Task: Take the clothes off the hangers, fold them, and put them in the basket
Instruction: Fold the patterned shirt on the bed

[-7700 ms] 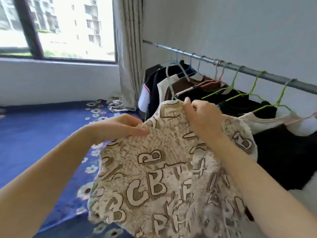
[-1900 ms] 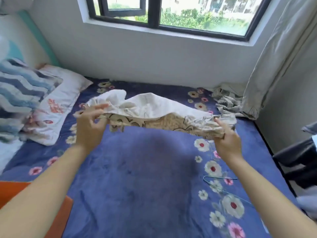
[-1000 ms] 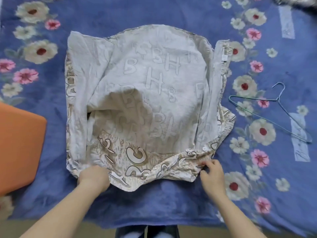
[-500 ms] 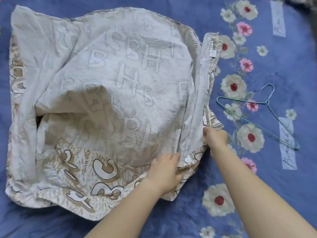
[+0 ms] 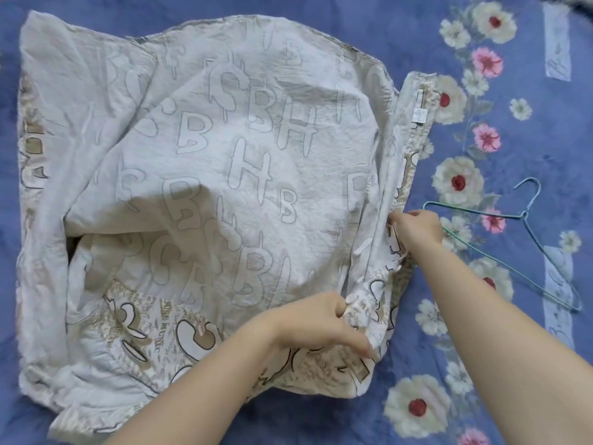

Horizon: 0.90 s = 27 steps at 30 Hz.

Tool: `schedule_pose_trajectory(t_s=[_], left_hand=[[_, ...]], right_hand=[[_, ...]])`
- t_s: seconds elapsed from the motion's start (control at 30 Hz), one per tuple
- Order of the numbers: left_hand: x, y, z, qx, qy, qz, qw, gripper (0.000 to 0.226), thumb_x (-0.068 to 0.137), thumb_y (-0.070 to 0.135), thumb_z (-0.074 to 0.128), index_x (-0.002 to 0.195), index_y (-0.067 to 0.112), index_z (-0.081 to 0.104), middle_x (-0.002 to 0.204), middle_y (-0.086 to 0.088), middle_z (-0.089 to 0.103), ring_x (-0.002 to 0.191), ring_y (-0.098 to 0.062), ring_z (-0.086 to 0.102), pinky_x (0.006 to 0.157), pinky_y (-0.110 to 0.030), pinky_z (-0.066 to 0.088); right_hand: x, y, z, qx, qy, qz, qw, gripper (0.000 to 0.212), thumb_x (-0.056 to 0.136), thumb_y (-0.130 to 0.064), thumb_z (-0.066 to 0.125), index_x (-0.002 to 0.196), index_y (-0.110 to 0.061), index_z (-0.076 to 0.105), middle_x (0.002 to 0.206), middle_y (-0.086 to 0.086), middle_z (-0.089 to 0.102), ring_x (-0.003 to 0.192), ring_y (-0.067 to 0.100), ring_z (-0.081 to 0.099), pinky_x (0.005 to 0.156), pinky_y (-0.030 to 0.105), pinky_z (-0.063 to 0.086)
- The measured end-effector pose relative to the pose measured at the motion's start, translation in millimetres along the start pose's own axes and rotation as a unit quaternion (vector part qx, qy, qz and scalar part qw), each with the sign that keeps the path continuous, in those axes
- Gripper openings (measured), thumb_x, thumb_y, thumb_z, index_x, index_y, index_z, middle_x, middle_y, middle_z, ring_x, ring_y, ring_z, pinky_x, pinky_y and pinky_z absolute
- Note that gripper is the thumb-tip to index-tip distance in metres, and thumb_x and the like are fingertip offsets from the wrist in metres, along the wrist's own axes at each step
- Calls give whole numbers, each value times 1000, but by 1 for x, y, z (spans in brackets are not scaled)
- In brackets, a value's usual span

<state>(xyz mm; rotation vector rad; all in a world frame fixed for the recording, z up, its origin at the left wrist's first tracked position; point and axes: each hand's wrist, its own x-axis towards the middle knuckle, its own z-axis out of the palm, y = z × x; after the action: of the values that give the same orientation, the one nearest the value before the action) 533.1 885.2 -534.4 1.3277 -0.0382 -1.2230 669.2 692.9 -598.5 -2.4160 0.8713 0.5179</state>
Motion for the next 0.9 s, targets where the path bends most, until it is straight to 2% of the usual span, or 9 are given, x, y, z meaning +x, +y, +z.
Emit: schedule_pose_trajectory(t_s=[0.1, 0.17, 0.27, 0.47, 0.57, 0.67, 0.77, 0.83, 0.9], left_hand=[[6, -3, -12, -72, 36, 15, 997, 22, 77, 23, 78, 93, 11, 67, 87, -2, 70, 80, -11, 63, 80, -36, 52], [9, -6, -16, -90, 44, 15, 995, 25, 82, 22, 76, 102, 8, 69, 95, -4, 73, 83, -9, 66, 76, -26, 55], [8, -5, -18, -94, 61, 24, 993, 15, 85, 24, 73, 79, 11, 72, 77, -1, 71, 73, -11, 64, 73, -24, 51], [-1, -4, -24, -122, 61, 37, 990, 25, 78, 22, 73, 57, 21, 59, 62, 3, 53, 62, -13, 48, 65, -28, 38], [-11, -3, -32, -169, 65, 70, 981, 32, 84, 14, 72, 55, 24, 65, 61, 11, 58, 60, -4, 53, 66, -20, 41], [-32, -7, -51, -222, 117, 98, 963, 40, 89, 12, 68, 51, 25, 64, 57, 14, 58, 53, -1, 53, 59, -14, 40], [-52, -27, -74, -251, 154, 91, 951, 42, 85, 19, 67, 45, 22, 56, 51, 11, 48, 44, -4, 41, 54, -18, 36], [-62, -50, -82, -230, 207, 30, 951, 55, 93, 17, 65, 38, 19, 57, 44, 13, 50, 37, 1, 42, 57, -15, 42], [-72, -73, -86, -229, 245, -33, 941, 43, 91, 26, 65, 48, 20, 69, 54, 7, 65, 48, 1, 56, 58, -13, 44]], right_hand=[[6, -7, 5, -18, 8, 4, 1000, 35, 86, -25, 59, 55, -11, 48, 59, 10, 49, 66, 29, 46, 62, 33, 35], [8, -8, 6, -14, 30, -7, 999, 32, 87, -21, 59, 57, -12, 49, 60, 11, 48, 62, 28, 44, 59, 34, 34], [7, -8, 1, -94, 76, -49, 991, 37, 93, -17, 52, 57, -10, 44, 58, 10, 43, 58, 29, 42, 51, 34, 31], [0, -57, -31, -384, 57, -130, 912, 12, 86, -13, 51, 91, -4, 57, 94, 18, 60, 87, 34, 58, 74, 35, 44], [-5, -113, -48, -173, 160, -154, 960, 16, 85, -13, 48, 71, -5, 48, 80, 16, 52, 74, 32, 49, 67, 35, 37], [-23, -171, -28, 49, 220, -307, 924, 34, 92, -20, 43, 59, -17, 33, 59, 0, 39, 56, 17, 36, 61, 29, 24], [-47, -206, 27, 66, 44, -448, 891, 27, 99, -31, 45, 93, -15, 64, 102, 1, 67, 103, 17, 59, 82, 27, 39], [-54, -206, 65, -83, -109, -458, 878, 40, 102, -38, 40, 137, -21, 53, 152, 3, 41, 145, 19, 27, 114, 36, 25], [-57, -191, 92, -193, -180, -452, 852, 48, 104, -41, 34, 149, -24, 37, 161, 1, 22, 150, 17, 9, 121, 45, 12]])
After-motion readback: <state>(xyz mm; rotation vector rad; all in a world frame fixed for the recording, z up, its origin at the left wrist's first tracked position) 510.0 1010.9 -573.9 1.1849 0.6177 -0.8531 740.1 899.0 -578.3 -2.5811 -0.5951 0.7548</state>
